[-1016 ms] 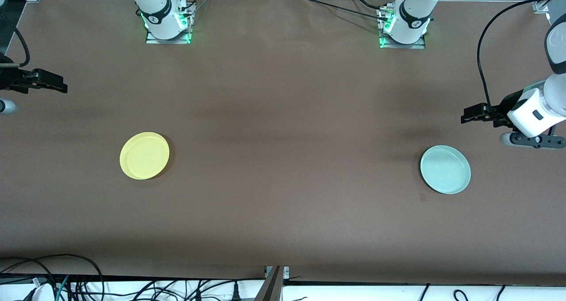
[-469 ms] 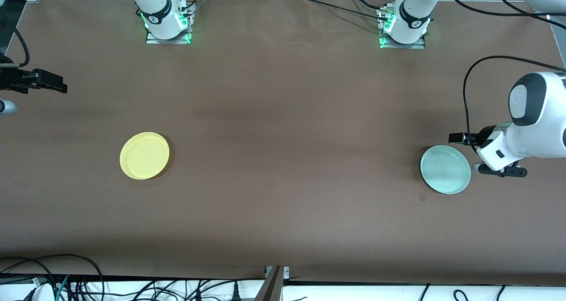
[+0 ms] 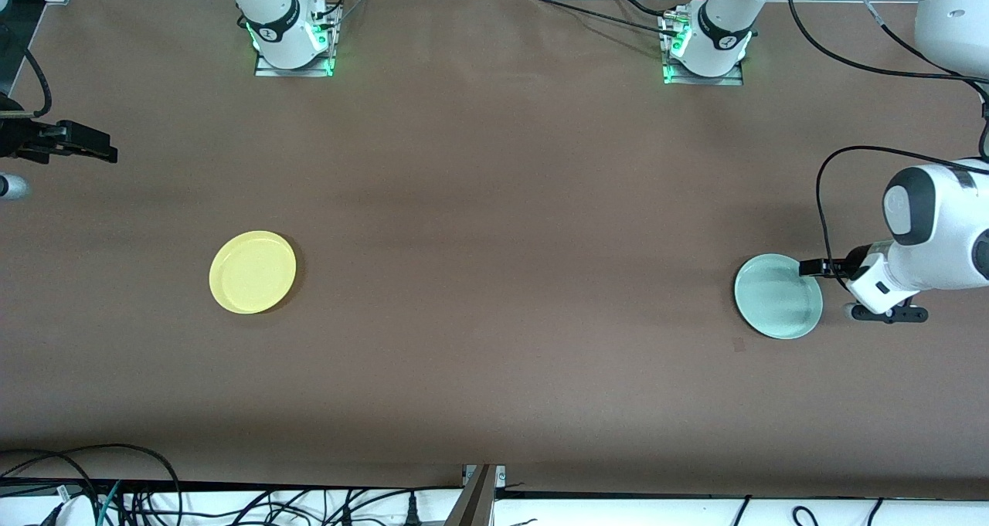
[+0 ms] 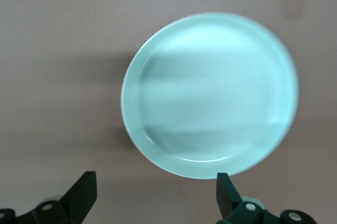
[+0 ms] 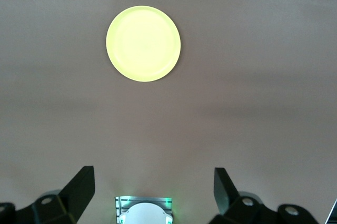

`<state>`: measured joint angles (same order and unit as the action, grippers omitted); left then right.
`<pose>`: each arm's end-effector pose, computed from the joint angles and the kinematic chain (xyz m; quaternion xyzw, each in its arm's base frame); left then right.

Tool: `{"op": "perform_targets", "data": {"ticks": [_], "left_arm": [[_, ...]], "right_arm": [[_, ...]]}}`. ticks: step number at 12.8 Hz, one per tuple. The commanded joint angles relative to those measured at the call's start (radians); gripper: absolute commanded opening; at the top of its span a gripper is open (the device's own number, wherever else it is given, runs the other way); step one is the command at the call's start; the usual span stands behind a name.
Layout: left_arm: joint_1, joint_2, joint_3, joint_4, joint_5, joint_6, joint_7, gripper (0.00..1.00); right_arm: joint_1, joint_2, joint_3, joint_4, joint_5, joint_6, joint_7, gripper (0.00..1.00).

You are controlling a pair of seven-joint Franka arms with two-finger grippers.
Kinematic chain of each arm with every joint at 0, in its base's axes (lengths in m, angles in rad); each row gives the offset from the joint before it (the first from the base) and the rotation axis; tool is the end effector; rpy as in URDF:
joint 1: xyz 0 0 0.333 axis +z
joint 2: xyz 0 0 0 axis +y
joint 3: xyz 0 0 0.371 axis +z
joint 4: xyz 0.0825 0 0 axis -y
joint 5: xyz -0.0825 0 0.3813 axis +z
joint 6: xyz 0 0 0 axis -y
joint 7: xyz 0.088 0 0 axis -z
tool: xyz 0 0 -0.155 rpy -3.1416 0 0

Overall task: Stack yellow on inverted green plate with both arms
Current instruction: 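Move the left gripper down to the rim of the green plate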

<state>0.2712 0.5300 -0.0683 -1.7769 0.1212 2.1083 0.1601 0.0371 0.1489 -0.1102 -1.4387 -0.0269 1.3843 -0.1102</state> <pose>0.6366 0.1451 0.2480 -0.9946 0.0118 0.1020 0.0129 0.5724 -0.0415 0.5948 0.9945 0.0171 -0.1025 0.0122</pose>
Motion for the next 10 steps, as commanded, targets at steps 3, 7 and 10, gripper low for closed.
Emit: {"op": "perform_targets", "data": {"ticks": [3,7,10], "left_arm": [[0.037,-0.015,-0.008,-0.136,0.081,0.206,-0.022,1.00],[0.046,0.030,-0.008,-0.138,0.087,0.284,-0.031,1.00],[0.069,0.056,-0.008,-0.130,0.089,0.320,-0.017,1.00]], "right_arm": [[-0.011,0.004,0.004,0.014,0.012,-0.004,0.010,1.00],[-0.011,0.004,0.004,0.014,0.012,-0.004,0.010,1.00],[-0.011,0.004,0.004,0.014,0.012,-0.005,0.010,1.00]]}}
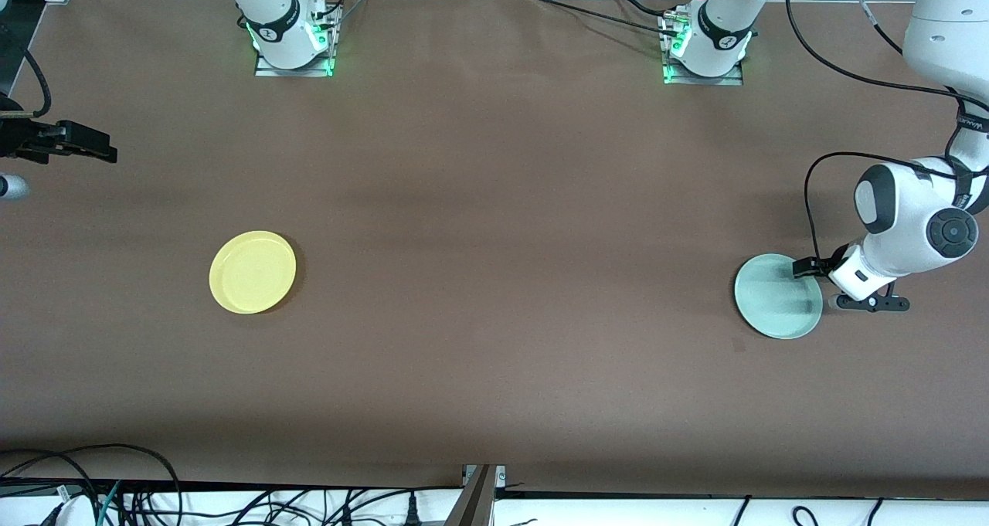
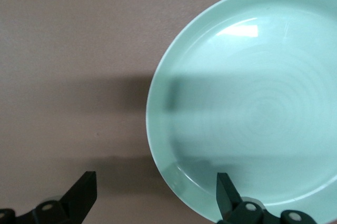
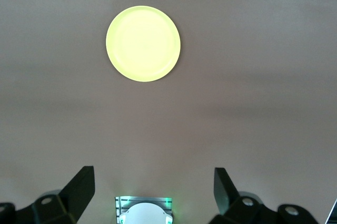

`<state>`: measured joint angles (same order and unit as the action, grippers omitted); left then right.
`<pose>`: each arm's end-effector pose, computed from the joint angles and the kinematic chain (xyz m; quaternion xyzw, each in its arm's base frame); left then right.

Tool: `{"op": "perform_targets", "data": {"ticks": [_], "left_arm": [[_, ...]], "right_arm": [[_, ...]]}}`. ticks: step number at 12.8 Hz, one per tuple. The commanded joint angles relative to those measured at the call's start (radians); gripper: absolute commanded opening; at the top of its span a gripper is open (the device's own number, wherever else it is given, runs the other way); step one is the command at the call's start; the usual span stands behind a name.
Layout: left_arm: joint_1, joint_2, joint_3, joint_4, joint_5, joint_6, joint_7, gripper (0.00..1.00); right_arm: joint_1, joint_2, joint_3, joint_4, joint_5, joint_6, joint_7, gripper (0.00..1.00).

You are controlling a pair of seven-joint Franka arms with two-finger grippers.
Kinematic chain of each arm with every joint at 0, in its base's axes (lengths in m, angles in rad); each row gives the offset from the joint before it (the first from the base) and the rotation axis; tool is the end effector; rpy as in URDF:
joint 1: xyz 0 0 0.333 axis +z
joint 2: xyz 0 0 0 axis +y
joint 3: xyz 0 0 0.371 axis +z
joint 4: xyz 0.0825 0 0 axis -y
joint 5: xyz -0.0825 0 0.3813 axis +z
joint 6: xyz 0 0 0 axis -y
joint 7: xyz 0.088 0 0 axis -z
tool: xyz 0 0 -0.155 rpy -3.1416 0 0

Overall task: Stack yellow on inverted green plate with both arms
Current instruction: 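Move the left gripper down to the rim of the green plate, then close the left gripper on the green plate rim and tilt it up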

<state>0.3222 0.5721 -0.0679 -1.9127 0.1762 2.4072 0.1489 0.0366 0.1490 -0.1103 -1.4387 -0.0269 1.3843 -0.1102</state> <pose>0.6218 0.1703 0.1882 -0.9985 0.0102 0.0439 0.0297 0.5724 -0.0418 0.5947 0.9945 0.0168 -0.1026 0.0122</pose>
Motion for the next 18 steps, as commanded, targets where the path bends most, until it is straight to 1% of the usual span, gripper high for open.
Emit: {"op": "perform_targets", "data": {"ticks": [1,2,3,5,7,9,11,12,14,15,16,17,18], "left_arm": [[0.018,0.014,-0.009,0.006,0.034,0.021,-0.002,0.68],[0.017,0.014,-0.009,0.004,0.034,0.017,0.000,0.42],[0.017,0.018,-0.009,0.003,0.034,0.010,0.000,0.21],[0.017,0.025,-0.009,0.006,0.034,0.009,0.000,0.09],[0.014,0.025,-0.009,0.006,0.034,0.007,-0.003,0.00],[0.006,0.020,-0.009,0.014,0.034,-0.011,-0.009,0.00],[-0.002,0.002,-0.029,0.061,0.034,-0.106,-0.008,0.00],[-0.021,-0.001,-0.033,0.095,0.034,-0.158,-0.008,0.00],[-0.049,-0.008,-0.038,0.186,0.034,-0.297,-0.008,0.00],[-0.067,-0.014,-0.052,0.231,0.034,-0.363,-0.008,0.00],[-0.099,-0.017,-0.053,0.280,0.034,-0.426,-0.014,0.00],[-0.153,-0.015,-0.049,0.331,0.035,-0.516,-0.022,0.00],[-0.201,-0.017,-0.043,0.383,0.061,-0.616,-0.057,0.00]], "right_arm": [[-0.011,0.004,0.004,0.014,0.012,-0.004,0.010,1.00],[-0.011,0.004,0.004,0.014,0.012,-0.004,0.010,1.00],[-0.009,0.004,0.004,0.014,0.012,-0.004,0.010,1.00],[-0.011,0.006,0.004,0.014,0.012,-0.005,0.010,1.00],[-0.011,0.006,0.004,0.014,0.012,-0.005,0.010,1.00],[-0.011,0.006,0.004,0.014,0.012,-0.004,0.010,1.00],[-0.011,0.004,0.004,0.014,0.012,-0.004,0.010,1.00],[-0.011,0.004,0.004,0.014,0.012,-0.004,0.010,1.00],[-0.011,0.004,0.004,0.014,0.012,-0.004,0.010,1.00],[-0.011,0.004,0.004,0.014,0.012,-0.004,0.010,1.00],[-0.011,0.004,0.004,0.014,0.012,-0.004,0.010,1.00],[-0.012,0.004,0.004,0.014,0.012,-0.004,0.010,1.00],[-0.017,0.004,0.004,0.014,0.012,-0.004,0.010,1.00]]}}
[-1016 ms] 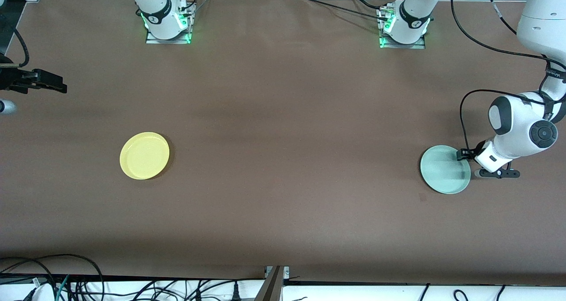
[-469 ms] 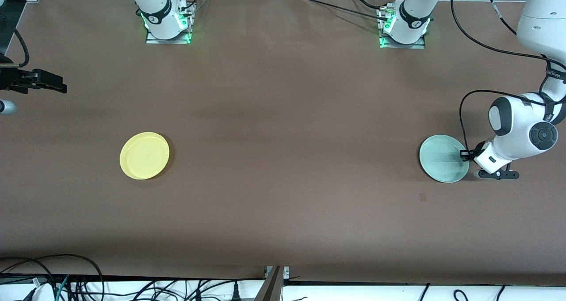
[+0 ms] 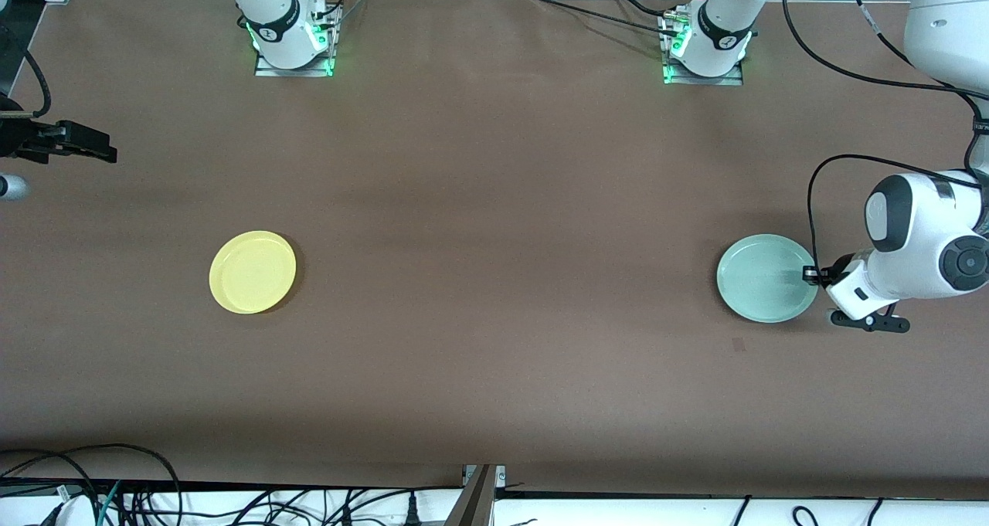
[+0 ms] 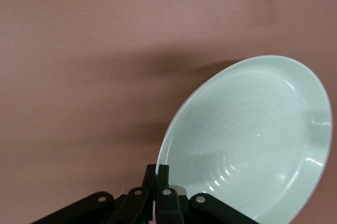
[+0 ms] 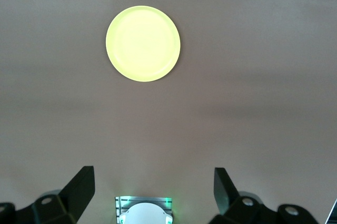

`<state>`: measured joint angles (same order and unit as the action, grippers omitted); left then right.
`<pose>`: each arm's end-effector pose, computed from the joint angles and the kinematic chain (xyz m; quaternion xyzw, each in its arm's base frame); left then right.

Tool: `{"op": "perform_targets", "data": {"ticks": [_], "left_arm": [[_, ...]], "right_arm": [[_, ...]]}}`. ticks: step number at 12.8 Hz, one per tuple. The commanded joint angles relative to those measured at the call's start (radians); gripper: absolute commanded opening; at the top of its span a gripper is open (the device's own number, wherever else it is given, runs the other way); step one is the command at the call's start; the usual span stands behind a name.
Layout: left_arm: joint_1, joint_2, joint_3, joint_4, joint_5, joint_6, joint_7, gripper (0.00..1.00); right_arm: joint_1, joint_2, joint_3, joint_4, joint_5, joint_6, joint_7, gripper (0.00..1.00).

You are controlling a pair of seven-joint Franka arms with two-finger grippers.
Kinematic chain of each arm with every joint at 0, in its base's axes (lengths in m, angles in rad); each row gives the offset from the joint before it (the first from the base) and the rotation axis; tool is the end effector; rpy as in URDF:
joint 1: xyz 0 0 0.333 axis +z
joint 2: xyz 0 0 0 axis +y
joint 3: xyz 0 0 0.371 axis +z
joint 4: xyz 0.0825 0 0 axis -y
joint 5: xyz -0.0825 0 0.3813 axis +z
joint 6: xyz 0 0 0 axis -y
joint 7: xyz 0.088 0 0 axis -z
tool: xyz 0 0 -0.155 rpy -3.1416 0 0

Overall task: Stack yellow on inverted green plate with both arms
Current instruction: 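Close the left gripper on the green plate rim and tilt it up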

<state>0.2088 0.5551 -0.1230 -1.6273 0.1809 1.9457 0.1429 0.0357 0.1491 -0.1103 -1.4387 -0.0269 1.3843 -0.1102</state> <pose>0.6702 0.0872 0.2847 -0.9901 0.0656 0.1195 0.0331 0.5724 -0.0423 0.5947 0.9945 0.0163 -0.1027 0.0122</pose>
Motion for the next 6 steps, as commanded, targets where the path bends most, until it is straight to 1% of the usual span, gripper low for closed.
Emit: {"op": "perform_targets", "data": {"ticks": [1,4,6], "left_arm": [[-0.116,0.000,0.003,0.148,0.121,-0.230,-0.101,0.00],[-0.285,0.000,0.008,0.217,0.251,-0.417,-0.268,0.00],[-0.388,0.000,0.008,0.268,0.316,-0.508,-0.310,0.00]], "right_arm": [[-0.022,0.006,0.004,0.014,0.013,-0.004,0.010,1.00],[-0.025,0.009,0.004,0.014,0.013,-0.004,0.010,1.00],[-0.025,0.009,0.004,0.014,0.013,-0.004,0.010,1.00]]}}
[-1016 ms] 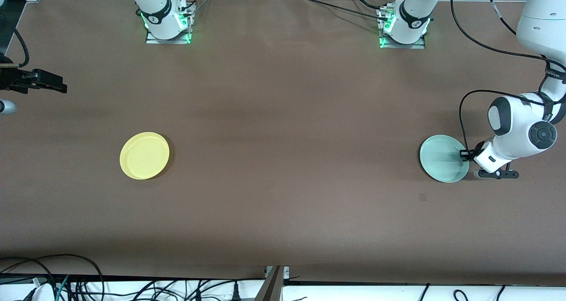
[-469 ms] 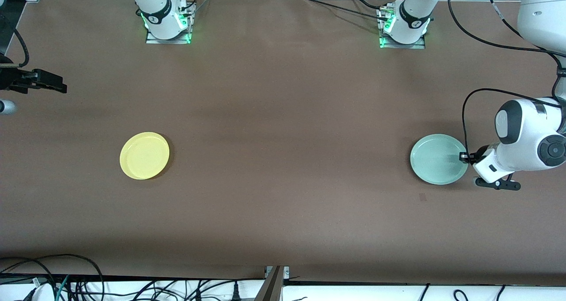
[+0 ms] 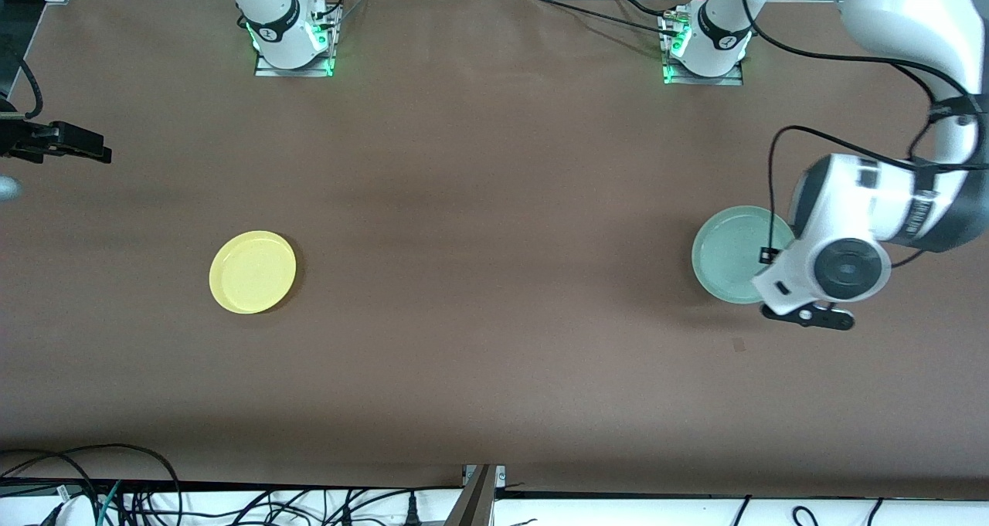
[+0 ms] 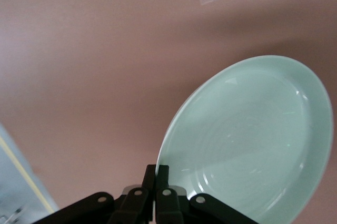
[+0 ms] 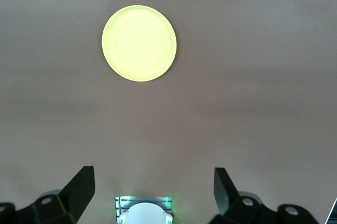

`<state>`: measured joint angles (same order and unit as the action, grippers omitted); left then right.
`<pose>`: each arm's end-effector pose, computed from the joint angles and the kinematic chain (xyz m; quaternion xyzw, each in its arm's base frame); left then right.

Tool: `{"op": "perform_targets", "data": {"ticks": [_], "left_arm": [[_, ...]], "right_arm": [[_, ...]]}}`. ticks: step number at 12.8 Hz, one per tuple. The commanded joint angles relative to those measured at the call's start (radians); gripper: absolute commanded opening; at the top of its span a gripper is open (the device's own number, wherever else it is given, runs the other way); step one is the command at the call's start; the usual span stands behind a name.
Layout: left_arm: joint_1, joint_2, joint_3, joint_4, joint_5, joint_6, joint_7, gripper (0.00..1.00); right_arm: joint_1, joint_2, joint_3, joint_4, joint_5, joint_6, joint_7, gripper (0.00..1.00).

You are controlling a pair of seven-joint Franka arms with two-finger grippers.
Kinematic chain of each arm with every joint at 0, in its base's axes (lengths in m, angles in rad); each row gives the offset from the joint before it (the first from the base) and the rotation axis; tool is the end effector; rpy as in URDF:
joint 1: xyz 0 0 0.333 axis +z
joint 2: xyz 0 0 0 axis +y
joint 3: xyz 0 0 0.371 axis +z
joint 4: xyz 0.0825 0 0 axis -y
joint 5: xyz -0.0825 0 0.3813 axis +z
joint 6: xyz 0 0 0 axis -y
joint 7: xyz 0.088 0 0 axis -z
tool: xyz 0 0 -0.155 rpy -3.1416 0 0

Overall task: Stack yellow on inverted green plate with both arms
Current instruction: 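Carry the green plate on edge toward the table middle with the left gripper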

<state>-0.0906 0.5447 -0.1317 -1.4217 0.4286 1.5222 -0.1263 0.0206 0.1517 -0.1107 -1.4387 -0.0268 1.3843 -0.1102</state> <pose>0.6649 -0.0669 0.3702 -0.9577 0.0805 0.1801 0.2094 0.5724 -0.0512 0.5932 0.9945 0.0086 -0.1040 0.0114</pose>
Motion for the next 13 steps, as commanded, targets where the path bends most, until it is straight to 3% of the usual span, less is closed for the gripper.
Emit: {"op": "perform_targets", "data": {"ticks": [1,3,7,10,13], "left_arm": [[-0.148,0.012,0.020,0.081,0.099,-0.111,-0.061,0.00],[-0.257,0.012,0.021,0.095,0.168,-0.175,-0.143,0.00],[-0.415,0.014,0.021,0.118,0.183,-0.218,-0.281,0.00],[-0.559,0.041,0.024,0.148,0.295,-0.293,-0.386,0.00],[-0.644,0.083,0.027,0.148,0.343,-0.300,-0.470,0.00]], "right_arm": [[-0.010,0.006,0.005,0.014,0.013,-0.004,0.010,1.00],[-0.010,0.006,0.005,0.014,0.013,-0.004,0.010,1.00],[-0.010,0.006,0.005,0.014,0.013,-0.004,0.010,1.00],[-0.010,0.006,0.005,0.014,0.013,-0.004,0.010,1.00],[-0.010,0.006,0.005,0.014,0.013,-0.004,0.010,1.00]]}}
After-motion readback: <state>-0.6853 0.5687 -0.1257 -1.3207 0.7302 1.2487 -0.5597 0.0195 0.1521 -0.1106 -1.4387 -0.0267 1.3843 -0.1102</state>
